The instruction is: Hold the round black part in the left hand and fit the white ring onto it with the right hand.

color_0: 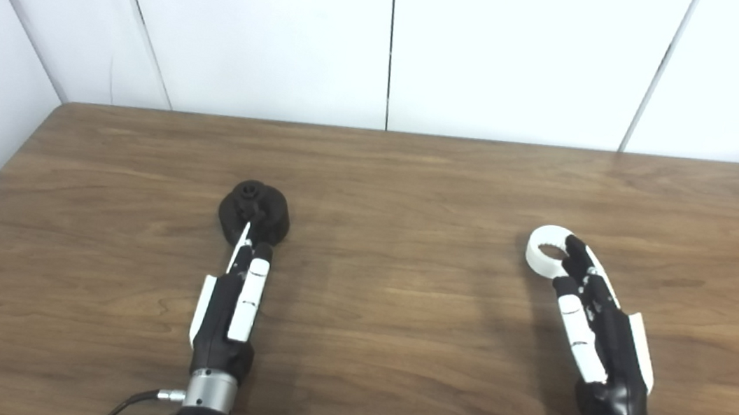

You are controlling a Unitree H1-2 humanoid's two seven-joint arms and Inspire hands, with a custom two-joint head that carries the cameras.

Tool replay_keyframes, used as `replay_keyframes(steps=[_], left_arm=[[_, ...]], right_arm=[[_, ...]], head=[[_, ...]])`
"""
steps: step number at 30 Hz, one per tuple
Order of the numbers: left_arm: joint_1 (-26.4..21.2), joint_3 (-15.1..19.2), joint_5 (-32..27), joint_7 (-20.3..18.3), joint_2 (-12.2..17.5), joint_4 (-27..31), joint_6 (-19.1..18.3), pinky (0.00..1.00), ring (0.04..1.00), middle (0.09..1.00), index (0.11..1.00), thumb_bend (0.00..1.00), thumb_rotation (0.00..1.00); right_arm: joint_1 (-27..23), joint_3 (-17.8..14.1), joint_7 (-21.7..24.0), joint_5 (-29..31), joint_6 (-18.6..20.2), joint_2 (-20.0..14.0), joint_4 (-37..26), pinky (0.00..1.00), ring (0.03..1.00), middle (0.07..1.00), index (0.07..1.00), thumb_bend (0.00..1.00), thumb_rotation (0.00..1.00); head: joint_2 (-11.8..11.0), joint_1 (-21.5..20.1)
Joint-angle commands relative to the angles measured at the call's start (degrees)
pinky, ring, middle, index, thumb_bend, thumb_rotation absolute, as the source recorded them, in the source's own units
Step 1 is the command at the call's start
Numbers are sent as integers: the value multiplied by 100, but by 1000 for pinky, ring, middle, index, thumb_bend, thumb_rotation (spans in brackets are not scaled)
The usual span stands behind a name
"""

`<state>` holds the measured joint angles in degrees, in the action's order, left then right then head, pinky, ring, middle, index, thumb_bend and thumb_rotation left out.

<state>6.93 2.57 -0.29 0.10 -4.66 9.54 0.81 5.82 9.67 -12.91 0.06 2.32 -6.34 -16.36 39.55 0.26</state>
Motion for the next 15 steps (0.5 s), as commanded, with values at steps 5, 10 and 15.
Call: replay_keyframes(steps=[5, 10, 15], left_arm=[[-27, 84, -123, 19, 102, 31, 169, 1000, 1000, 1000, 1000, 573, 806], [-92, 125, -261, -65, 168, -37, 157, 1000, 1000, 1000, 1000, 568, 779], [-88, 100, -209, -73, 224, -3, 130, 1000, 1000, 1000, 1000, 564, 786]], right_arm=[[14, -12, -40, 315, -205, 775, 33, 917, 947, 946, 903, 475, 701], [-52, 12, -55, 440, -292, 808, 191, 941, 960, 959, 901, 480, 733], [-99, 38, -196, 369, -312, 869, 280, 929, 949, 949, 883, 483, 741]], head=[[-34, 135], [-60, 133], [-79, 191]])
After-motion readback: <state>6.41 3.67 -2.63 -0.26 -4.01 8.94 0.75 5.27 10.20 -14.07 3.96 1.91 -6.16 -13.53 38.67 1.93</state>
